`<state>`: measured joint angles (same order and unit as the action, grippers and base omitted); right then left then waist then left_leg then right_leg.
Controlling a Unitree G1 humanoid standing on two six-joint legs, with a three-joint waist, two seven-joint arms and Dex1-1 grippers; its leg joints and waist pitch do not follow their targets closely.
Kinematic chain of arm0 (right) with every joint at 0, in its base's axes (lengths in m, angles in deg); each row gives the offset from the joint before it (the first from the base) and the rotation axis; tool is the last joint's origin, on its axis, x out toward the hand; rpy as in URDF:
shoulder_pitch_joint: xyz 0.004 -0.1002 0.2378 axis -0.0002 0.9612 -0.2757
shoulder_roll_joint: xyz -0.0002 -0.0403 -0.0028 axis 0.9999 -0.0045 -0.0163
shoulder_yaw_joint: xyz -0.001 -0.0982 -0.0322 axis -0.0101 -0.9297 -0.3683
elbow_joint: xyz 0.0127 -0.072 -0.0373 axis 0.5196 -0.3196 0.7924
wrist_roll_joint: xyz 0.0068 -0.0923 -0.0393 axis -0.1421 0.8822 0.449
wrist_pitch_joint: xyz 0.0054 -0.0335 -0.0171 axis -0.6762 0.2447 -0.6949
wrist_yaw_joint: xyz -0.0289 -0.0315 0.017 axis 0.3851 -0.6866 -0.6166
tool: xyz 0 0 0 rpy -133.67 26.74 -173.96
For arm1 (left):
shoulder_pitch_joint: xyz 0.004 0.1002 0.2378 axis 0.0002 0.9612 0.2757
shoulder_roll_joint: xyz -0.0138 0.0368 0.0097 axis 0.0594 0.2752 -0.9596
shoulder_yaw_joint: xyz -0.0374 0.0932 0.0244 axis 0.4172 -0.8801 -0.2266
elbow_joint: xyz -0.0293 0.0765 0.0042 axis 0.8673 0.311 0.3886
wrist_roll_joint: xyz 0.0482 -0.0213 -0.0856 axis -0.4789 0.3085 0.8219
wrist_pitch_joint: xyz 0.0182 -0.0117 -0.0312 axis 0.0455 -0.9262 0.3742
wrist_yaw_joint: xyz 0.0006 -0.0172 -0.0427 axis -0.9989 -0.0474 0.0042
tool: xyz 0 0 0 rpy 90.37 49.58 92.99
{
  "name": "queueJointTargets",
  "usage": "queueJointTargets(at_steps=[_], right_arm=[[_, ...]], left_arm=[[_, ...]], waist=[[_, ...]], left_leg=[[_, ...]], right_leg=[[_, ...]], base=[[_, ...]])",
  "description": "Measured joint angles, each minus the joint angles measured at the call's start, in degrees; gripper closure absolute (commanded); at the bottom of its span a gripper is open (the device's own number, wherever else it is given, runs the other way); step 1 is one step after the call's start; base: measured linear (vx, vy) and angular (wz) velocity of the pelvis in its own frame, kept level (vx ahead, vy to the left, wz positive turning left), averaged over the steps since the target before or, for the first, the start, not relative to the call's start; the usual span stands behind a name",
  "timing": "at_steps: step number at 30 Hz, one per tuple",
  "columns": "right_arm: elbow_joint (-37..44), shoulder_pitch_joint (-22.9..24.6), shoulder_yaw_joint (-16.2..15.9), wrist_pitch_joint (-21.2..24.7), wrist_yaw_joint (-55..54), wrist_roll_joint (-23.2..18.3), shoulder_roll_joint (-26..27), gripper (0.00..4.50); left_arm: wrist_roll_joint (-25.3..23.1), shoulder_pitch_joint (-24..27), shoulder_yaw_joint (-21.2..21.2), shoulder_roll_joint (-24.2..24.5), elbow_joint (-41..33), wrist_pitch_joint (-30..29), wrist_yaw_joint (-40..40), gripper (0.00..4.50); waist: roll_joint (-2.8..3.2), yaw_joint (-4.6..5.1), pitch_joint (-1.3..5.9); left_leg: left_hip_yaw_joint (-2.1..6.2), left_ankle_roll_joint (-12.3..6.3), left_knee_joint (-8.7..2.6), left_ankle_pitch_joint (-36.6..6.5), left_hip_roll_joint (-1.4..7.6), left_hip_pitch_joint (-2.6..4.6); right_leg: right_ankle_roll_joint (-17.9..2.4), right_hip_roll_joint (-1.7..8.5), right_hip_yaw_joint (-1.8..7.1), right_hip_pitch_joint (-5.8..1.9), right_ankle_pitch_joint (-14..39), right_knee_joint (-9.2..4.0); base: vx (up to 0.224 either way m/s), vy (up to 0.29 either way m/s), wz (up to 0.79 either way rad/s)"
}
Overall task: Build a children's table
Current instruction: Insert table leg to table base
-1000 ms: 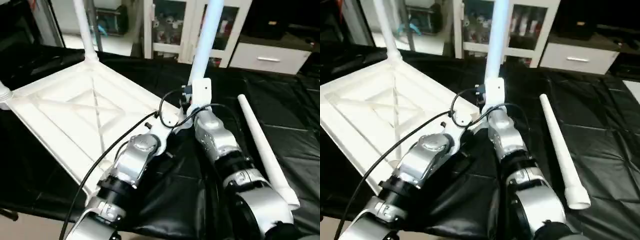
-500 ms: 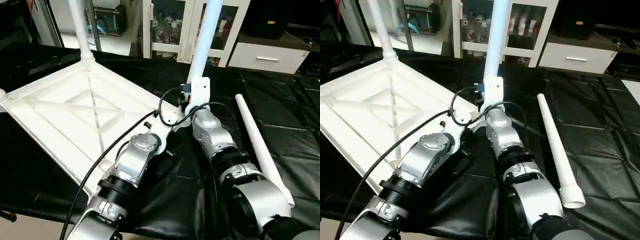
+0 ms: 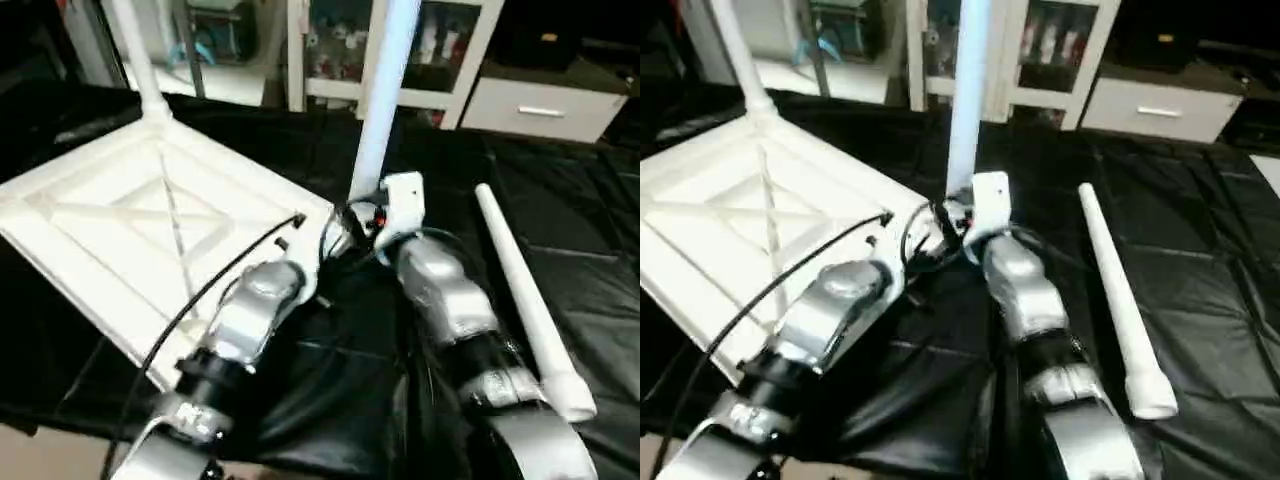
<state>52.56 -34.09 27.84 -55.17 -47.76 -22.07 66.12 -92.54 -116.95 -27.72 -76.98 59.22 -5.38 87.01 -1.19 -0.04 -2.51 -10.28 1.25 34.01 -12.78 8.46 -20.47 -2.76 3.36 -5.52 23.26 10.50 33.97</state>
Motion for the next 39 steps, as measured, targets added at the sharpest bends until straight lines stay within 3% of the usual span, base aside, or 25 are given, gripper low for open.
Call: queueJointTargets(at_steps=[4,8,13,17,20,25,31,39], right_arm=[[9.4,4.6,-1.8,5.1,3.1,-0.2,-3.6,0.06],[20.6,10.4,-2.5,10.2,10.7,-2.8,-13.4,0.02],[34.2,20.4,-3.9,12.3,29.2,-10.9,-26.1,0.02],[36.5,24.1,-4.2,12.6,36.3,-12.2,-30.5,0.02],[36.5,24.5,-4.7,12.5,38.0,-11.1,-32.9,0.02],[36.1,23.8,-6.0,12.4,38.0,-9.6,-34.0,0.02],[35.8,21.6,-7.0,12.6,40.0,-9.5,-34.0,0.02],[30.9,18.8,-10.8,10.9,40.8,-6.8,-32.1,0.02]], left_arm=[[0.8,1.3,-1.1,2.6,-1.8,0.9,3.8,4.5],[2.1,3.2,-3.6,7.6,-4.4,4.3,11.6,4.5],[4.2,4.7,-4.8,14.3,-5.5,9.9,21.2,4.5],[6.4,6.0,-4.9,18.9,-6.9,12.2,28.9,4.5],[7.9,6.7,-6.2,22.4,-9.6,11.9,34.8,4.5],[9.0,6.8,-8.2,24.0,-11.2,12.1,40.2,4.5],[9.8,7.1,-9.3,24.2,-11.9,12.4,42.1,4.5],[9.8,7.1,-9.5,23.9,-11.9,12.4,42.1,4.5]], waist=[[0.04,-0.47,-0.02],[0.05,-2.25,-0.04],[0.16,-3.47,-0.09],[0.22,-3.7,-0.09],[0.24,-4.12,-0.1],[0.26,-5.27,-0.11],[0.31,-5.12,-0.14],[0.34,-5.09,-0.17]], left_leg=[[-0.03,0.18,0.02,0.1,0.02,0.09],[-0.07,0.26,0.03,0.1,0.06,0.19],[-0.12,0.25,0.02,0.1,0.1,0.26],[-0.13,0.39,0.1,0.0,0.11,0.28],[-0.16,0.53,0.16,-0.1,0.11,0.25],[-0.36,0.53,0.22,-0.1,0.16,0.28],[-0.83,0.53,0.41,-0.1,0.47,0.34],[-0.87,0.56,0.46,-0.1,0.52,0.4]], right_leg=[[0.0,0.0,0.02,-0.07,0.0,0.06],[0.1,0.01,0.02,-0.23,0.1,0.0],[0.3,0.03,0.03,-0.44,0.2,-0.05],[0.3,0.05,0.03,-0.52,0.2,0.0],[0.3,0.09,0.07,-0.6,0.2,-0.01],[0.4,0.21,0.16,-0.84,0.2,-0.02],[0.4,0.26,0.18,-0.98,0.2,0.06],[0.4,0.26,0.16,-1.05,0.2,0.12]], base=[[0.0,0.0,0.0],[0.0,0.0,0.0],[0.0,0.0,0.0],[0.0,0.0,0.0],[0.0,0.0,0.0],[0.0,0.0,0.0],[0.0,0.0,0.0],[0.0,0.0,0.0]])
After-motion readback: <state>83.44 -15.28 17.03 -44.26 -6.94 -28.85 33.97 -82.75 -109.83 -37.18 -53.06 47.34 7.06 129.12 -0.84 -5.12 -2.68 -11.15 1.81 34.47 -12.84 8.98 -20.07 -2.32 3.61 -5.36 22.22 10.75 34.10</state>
